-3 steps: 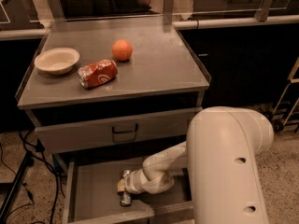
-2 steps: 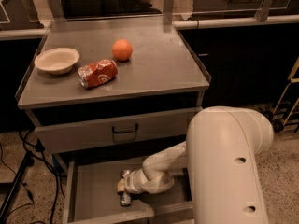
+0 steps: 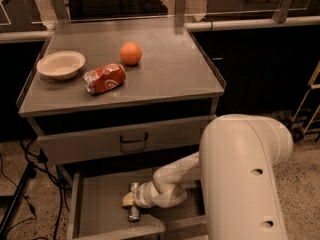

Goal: Place redbull can into middle drawer

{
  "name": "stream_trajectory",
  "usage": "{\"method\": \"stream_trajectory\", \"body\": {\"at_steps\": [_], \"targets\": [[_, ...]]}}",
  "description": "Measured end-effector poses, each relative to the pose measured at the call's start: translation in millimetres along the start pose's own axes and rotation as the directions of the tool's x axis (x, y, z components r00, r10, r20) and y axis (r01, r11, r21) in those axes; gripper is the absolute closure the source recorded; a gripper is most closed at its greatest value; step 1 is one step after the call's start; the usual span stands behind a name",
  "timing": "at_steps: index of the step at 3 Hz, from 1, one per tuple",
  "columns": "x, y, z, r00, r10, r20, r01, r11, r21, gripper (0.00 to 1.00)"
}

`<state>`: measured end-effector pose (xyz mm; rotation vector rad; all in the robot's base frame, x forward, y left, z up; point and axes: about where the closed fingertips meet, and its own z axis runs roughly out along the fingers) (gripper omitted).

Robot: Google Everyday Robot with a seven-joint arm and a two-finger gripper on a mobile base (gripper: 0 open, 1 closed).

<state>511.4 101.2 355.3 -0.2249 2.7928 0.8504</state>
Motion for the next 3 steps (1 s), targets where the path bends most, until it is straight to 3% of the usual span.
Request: {"method": "stream_trajectory", "body": {"at_steps": [1,2,3], "targets": [[0.0,0.0,0.0,1.000,0.000,0.000,0.000,1.0000,0.000,0.11],[0.1,0.1,0.1,1.000,0.000,0.000,0.000,1.0000,0.000,0.00],[0.1,0.1,0.1,1.000,0.000,0.000,0.000,1.0000,0.000,0.00]]}}
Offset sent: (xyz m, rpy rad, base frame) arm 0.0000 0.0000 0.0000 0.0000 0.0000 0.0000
